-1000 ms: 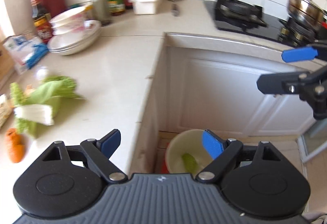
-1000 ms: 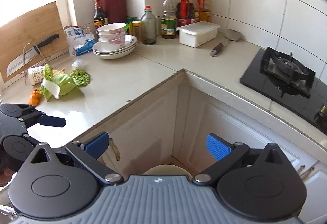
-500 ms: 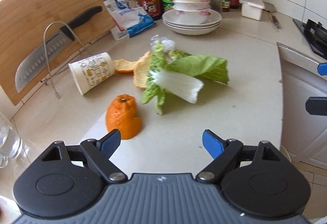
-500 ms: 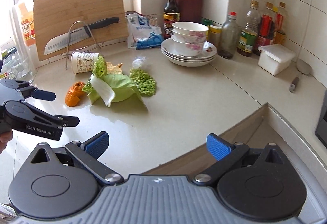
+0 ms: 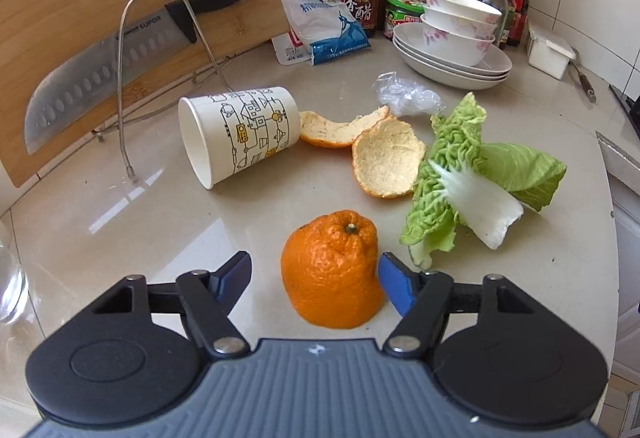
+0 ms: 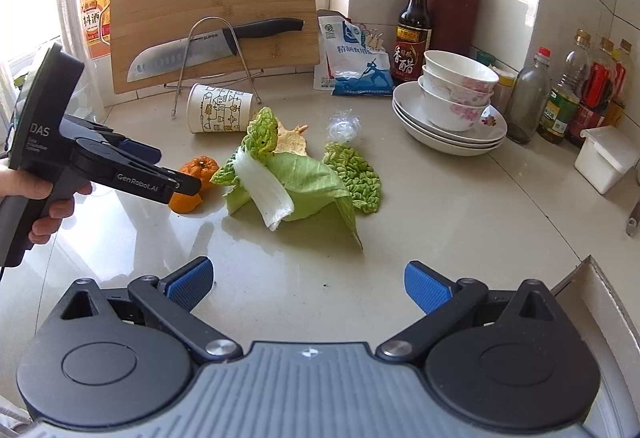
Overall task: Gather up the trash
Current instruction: 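Move both grippers back over the counter toward the orange and napa cabbage, then grasp the orange with the left gripper while the right grasps the napa cabbage stalk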
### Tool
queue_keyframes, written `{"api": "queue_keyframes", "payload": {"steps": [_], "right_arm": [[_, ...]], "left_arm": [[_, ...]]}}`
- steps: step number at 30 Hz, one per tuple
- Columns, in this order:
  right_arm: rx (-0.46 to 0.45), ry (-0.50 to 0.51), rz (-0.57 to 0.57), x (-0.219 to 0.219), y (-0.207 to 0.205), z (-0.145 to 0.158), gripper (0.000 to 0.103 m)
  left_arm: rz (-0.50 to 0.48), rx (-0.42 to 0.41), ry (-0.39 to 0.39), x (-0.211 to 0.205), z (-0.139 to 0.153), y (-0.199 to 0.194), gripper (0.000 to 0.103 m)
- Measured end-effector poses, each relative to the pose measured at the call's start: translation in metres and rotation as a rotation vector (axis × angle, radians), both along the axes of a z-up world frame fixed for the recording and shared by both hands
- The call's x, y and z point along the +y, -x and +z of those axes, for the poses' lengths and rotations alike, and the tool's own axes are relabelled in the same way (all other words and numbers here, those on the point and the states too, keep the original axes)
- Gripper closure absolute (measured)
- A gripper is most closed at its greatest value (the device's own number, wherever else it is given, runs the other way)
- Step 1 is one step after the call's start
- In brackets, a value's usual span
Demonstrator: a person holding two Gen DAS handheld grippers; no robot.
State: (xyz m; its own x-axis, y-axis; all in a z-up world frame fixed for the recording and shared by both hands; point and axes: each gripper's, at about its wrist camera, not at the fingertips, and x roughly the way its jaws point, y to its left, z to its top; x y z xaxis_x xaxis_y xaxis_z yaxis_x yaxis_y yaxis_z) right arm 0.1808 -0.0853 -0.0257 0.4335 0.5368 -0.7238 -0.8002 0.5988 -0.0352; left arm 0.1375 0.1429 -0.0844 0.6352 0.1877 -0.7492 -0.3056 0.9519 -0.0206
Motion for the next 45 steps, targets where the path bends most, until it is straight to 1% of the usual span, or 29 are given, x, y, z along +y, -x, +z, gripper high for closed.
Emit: {"api": "queue_keyframes", "payload": {"steps": [3, 5, 7, 10, 11, 14, 16, 18, 19, 23, 24, 25, 26, 28, 29, 31, 32, 34, 35, 37, 39, 42, 45], "right_arm": [[-0.023, 0.01, 0.029, 0.01, 0.0, -0.001, 0.0], [-0.048, 0.016, 0.05, 0.017, 0.001, -0.001, 0.0], [-0.071, 0.026, 0.078, 0.025, 0.001, -0.001, 0.0], [-0.114, 0.05, 0.114, 0.039, 0.002, -0.002, 0.001], [-0.127, 0.056, 0.128, 0.043, 0.003, -0.003, 0.001], [-0.144, 0.064, 0.17, 0.054, 0.005, -0.004, 0.001], [-0.142, 0.06, 0.193, 0.059, 0.006, -0.004, 0.001], [-0.14, 0.06, 0.207, 0.064, 0.006, -0.005, 0.001], [-0.138, 0.061, 0.214, 0.066, 0.006, -0.005, 0.001], [-0.15, 0.072, 0.241, 0.074, 0.006, -0.009, 0.001], [-0.16, 0.077, 0.246, 0.075, 0.006, -0.01, 0.003], [-0.172, 0.084, 0.251, 0.077, 0.006, -0.011, 0.004], [-0.188, 0.094, 0.258, 0.079, 0.007, -0.012, 0.006], [-0.231, 0.121, 0.269, 0.083, 0.008, -0.015, 0.012], [-0.255, 0.137, 0.274, 0.086, 0.008, -0.017, 0.014], [-0.309, 0.171, 0.285, 0.091, 0.009, -0.022, 0.021], [-0.339, 0.188, 0.295, 0.094, 0.01, -0.025, 0.022], [-0.394, 0.216, 0.313, 0.099, 0.013, -0.032, 0.028], [-0.42, 0.231, 0.326, 0.102, 0.014, -0.036, 0.03], [-0.465, 0.258, 0.344, 0.107, 0.018, -0.043, 0.039], [-0.49, 0.278, 0.353, 0.111, 0.019, -0.049, 0.043], [-0.496, 0.289, 0.363, 0.114, 0.02, -0.054, 0.046], [-0.51, 0.299, 0.361, 0.118, 0.02, -0.06, 0.046]], "left_arm": [[-0.009, -0.001, 0.051, 0.006, -0.006, -0.004, 0.036], [-0.022, -0.001, 0.076, 0.007, -0.01, -0.007, 0.043], [-0.025, -0.008, 0.079, 0.006, -0.01, -0.009, 0.047], [-0.015, -0.01, 0.09, 0.008, -0.009, -0.011, 0.047], [-0.014, -0.008, 0.089, 0.009, -0.009, -0.01, 0.047], [-0.002, 0.005, 0.061, 0.008, -0.008, -0.009, 0.042], [0.005, 0.002, 0.03, 0.007, -0.007, -0.006, 0.033], [0.001, -0.001, -0.011, 0.005, -0.005, -0.005, 0.033], [-0.007, -0.004, -0.019, 0.005, -0.004, -0.005, 0.033], [-0.025, 0.002, 0.003, 0.006, -0.004, -0.008, 0.034], [-0.025, 0.006, 0.006, 0.006, -0.005, -0.009, 0.036], [-0.027, 0.006, 0.01, 0.006, -0.006, -0.01, 0.043], [-0.029, 0.008, 0.022, 0.007, -0.007, -0.011, 0.047], [-0.022, 0.008, 0.019, 0.008, -0.007, -0.011, 0.051], [-0.016, 0.006, 0.027, 0.009, -0.007, -0.011, 0.051], [-0.011, 0.002, 0.041, 0.011, -0.007, -0.01, 0.051], [-0.011, 0.002, 0.042, 0.012, -0.007, -0.01, 0.051], [-0.011, 0.001, 0.042, 0.012, -0.007, -0.01, 0.051], [-0.011, 0.002, 0.041, 0.012, -0.007, -0.01, 0.051], [-0.009, 0.001, 0.045, 0.012, -0.007, -0.009, 0.051], [-0.005, -0.001, 0.05, 0.012, -0.006, -0.009, 0.051], [-0.005, -0.003, 0.057, 0.013, -0.006, -0.008, 0.051], [-0.001, -0.004, 0.065, 0.014, -0.006, -0.008, 0.051]]}}
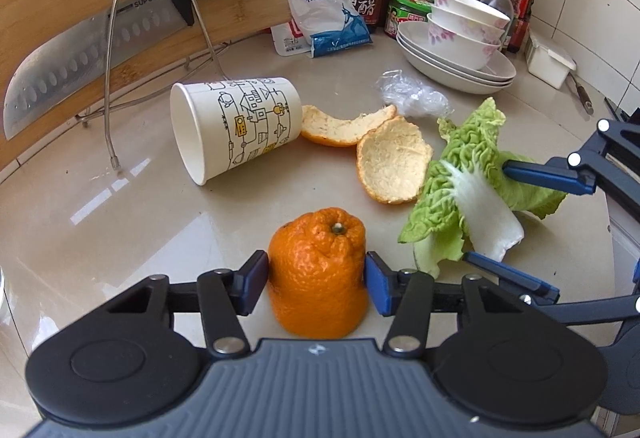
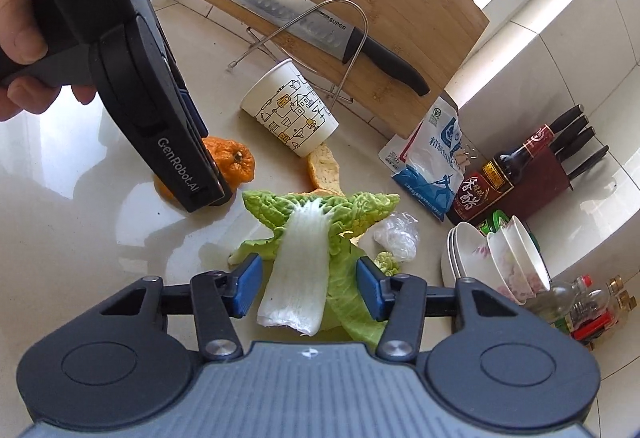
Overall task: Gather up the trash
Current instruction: 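Grasp the orange with the left gripper while the right grasps the napa cabbage stalk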
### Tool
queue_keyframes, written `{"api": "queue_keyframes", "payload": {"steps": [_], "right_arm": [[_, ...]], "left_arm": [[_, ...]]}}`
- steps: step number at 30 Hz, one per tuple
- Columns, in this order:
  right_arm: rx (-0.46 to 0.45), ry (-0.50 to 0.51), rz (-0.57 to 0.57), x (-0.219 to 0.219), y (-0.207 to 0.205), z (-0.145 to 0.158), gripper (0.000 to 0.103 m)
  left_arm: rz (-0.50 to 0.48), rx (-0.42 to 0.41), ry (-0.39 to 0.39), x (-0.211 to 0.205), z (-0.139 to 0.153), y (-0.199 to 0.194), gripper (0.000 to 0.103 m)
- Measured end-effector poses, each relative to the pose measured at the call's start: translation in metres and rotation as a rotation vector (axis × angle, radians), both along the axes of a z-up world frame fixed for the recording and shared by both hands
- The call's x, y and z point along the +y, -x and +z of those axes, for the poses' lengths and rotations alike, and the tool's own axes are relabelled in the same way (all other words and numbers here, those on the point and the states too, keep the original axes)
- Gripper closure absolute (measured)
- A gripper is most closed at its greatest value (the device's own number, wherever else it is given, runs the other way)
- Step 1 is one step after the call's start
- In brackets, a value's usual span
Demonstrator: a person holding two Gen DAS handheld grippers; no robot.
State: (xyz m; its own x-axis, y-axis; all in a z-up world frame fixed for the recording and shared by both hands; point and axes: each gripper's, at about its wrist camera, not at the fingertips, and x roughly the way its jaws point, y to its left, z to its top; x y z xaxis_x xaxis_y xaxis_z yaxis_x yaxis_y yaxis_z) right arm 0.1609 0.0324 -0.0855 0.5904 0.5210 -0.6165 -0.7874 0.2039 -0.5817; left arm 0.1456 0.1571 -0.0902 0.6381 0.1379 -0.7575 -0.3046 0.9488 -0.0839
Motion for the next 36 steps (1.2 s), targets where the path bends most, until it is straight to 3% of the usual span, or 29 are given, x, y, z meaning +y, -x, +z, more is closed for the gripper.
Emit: {"api": "queue_keyframes", "payload": {"steps": [4, 13, 24, 26, 27, 30, 36], "right_arm": [[-0.029, 0.006, -0.008, 0.003, 0.0, -0.004, 0.054], [0.067, -0.036, 0.012, 0.007, 0.003, 0.017, 0.051], [0.066, -0.045, -0.028, 0.021, -0.003, 0.014, 0.051], [0.069, -0.052, -0.031, 0.02, -0.004, 0.015, 0.055], [0.071, -0.054, -0.035, 0.02, -0.005, 0.016, 0.062], [0.092, -0.068, -0.046, 0.018, -0.008, 0.021, 0.068], [0.105, -0.072, -0.046, 0.01, -0.006, 0.029, 0.07]], "left_arm": [[0.005, -0.003, 0.005, 0.0, 0.0, 0.0, 0.051], [0.009, -0.007, 0.011, 0.0, 0.001, 0.001, 0.051], [0.006, -0.014, 0.018, 0.001, 0.001, 0.002, 0.051], [0.006, -0.016, 0.019, 0.001, 0.001, 0.002, 0.051], [0.007, -0.016, 0.02, 0.001, 0.001, 0.003, 0.051], [0.009, -0.018, 0.022, 0.0, 0.001, 0.003, 0.051], [0.002, -0.011, 0.01, -0.001, 0.001, 0.003, 0.052]]}}
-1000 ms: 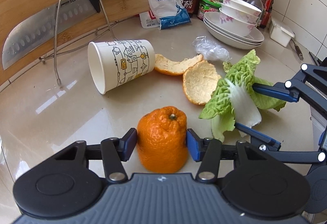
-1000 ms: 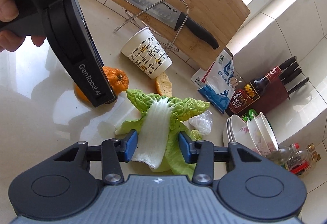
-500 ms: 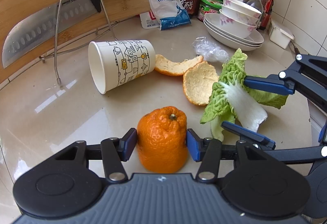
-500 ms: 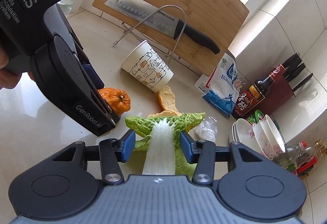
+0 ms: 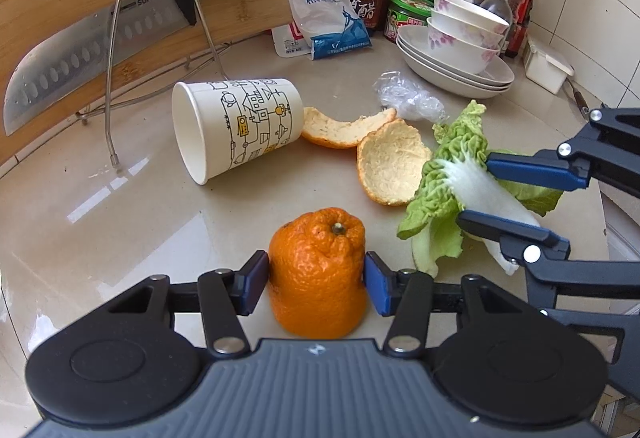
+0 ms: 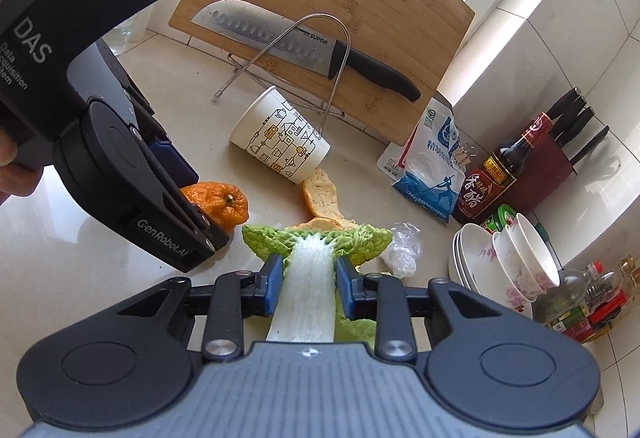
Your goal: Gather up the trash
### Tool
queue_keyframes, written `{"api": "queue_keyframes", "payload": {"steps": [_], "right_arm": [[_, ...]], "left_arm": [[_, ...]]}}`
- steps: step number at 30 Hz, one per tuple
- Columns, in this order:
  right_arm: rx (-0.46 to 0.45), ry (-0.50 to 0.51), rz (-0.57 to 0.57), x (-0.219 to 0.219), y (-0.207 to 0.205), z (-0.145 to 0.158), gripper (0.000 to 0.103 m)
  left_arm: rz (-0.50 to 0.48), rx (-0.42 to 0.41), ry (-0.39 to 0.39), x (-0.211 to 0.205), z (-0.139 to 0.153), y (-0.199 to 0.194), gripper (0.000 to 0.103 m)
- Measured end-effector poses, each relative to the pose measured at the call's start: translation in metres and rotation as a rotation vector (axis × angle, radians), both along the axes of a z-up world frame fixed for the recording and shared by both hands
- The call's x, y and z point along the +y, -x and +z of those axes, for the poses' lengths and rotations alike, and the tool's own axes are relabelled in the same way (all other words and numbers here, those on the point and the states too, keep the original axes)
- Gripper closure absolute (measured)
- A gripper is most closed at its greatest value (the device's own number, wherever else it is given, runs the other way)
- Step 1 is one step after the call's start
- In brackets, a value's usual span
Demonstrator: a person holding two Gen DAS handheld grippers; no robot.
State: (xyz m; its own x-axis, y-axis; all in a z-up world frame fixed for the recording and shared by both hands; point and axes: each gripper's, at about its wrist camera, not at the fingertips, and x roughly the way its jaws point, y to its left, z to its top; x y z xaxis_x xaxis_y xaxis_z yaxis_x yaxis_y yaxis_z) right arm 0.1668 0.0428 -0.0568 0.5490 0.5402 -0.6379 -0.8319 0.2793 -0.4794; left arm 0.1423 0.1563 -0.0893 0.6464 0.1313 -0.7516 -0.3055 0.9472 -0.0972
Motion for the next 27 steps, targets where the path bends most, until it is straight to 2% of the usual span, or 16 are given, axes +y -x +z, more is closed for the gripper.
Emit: {"api": "queue_keyframes", "payload": {"steps": [13, 20, 27], "right_arm": [[0.076, -0.042, -0.013, -0.027, 0.008, 0.023, 0.07], [0.175, -0.066, -0.036, -0.054, 0.011, 0.033, 0.07], [0.244, -0.091, -0.091, -0.089, 0.014, 0.038, 0.07]], "left_arm": [[-0.068, 0.006, -0.053, -0.021, 0.028, 0.014, 0.056], [-0.15, 0.031, -0.065, -0.05, 0.046, 0.024, 0.056], [-0.246, 0.068, -0.059, -0.084, 0.053, 0.031, 0.056]]}}
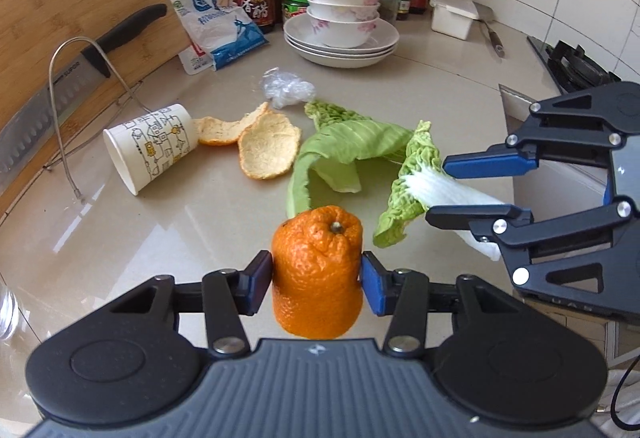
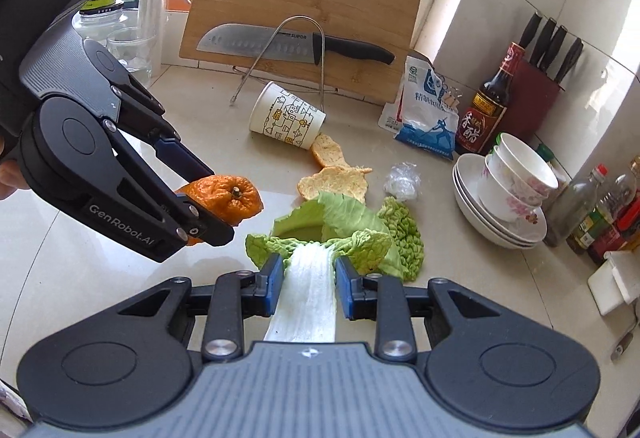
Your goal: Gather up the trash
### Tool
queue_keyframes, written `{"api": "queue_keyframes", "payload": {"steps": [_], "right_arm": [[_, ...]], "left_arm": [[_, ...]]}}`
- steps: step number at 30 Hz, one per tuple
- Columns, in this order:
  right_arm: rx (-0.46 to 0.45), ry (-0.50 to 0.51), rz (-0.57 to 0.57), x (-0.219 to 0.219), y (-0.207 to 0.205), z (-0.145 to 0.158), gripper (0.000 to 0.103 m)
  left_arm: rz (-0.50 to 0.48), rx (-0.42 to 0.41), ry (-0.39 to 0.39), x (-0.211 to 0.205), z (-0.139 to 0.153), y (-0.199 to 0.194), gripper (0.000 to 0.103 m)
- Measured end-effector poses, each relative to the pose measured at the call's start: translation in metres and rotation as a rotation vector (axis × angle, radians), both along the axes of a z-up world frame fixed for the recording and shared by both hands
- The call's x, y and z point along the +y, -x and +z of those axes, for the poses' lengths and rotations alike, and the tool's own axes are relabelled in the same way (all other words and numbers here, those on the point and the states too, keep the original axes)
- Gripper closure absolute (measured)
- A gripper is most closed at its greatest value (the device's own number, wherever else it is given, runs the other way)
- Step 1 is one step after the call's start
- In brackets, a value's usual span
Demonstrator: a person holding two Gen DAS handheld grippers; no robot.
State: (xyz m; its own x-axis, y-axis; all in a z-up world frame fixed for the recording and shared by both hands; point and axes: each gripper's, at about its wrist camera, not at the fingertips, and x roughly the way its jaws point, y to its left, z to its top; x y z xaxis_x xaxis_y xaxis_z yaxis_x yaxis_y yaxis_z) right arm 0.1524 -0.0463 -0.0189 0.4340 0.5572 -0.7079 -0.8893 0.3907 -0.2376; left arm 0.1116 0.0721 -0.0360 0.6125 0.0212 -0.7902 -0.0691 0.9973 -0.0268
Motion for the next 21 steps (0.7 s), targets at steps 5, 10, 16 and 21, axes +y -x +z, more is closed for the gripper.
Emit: {"api": "queue_keyframes", "payload": {"steps": [5, 10, 16, 21], "right_arm": [[0.007, -0.002, -0.05, -0.027, 0.004, 0.002, 0.07], [0.015, -0.009, -0.121, -0.055, 0.008, 0.004, 0.07], [0.03, -0.018, -0.236, -0.094, 0.011, 0.0, 0.071], [0.125, -0.073, -0.275, -0.109, 0.002, -0.013, 0.063]], "left_arm": [[-0.082, 0.017, 0.004, -0.029, 0.001, -0.002, 0.056], [-0.173, 0.023, 0.011, -0.061, 0.001, -0.011, 0.056], [-0.279, 0.031, 0.011, -0.099, -0.005, -0.025, 0.056], [-0.244, 0.021, 0.015, -0.099, -0.003, -0.027, 0.056]]}}
